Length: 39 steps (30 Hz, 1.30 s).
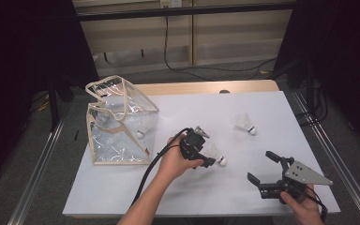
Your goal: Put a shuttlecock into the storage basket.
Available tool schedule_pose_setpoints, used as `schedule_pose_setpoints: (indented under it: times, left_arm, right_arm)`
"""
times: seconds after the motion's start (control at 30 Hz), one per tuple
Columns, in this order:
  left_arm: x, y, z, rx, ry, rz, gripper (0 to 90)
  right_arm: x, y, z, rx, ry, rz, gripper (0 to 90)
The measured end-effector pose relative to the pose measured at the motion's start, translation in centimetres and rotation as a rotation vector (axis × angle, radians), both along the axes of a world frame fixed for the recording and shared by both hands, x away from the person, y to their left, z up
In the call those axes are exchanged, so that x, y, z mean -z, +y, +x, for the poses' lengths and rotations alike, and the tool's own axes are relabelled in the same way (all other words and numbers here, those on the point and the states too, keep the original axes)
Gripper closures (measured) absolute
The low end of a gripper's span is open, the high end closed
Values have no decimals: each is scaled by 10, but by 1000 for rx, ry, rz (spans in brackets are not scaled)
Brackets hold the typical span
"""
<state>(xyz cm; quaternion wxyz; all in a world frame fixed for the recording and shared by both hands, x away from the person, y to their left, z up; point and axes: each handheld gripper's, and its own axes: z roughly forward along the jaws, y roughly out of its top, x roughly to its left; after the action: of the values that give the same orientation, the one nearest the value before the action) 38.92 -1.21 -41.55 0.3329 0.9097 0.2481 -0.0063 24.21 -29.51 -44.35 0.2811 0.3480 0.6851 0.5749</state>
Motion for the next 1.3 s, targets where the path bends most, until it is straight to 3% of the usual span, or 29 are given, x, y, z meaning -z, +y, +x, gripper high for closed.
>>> schedule_pose_setpoints:
  times: [1.3]
  left_arm:
    - [13,-13,6,40,9,-7,591]
  right_arm:
    - [0,0,0,2,3,-2,7]
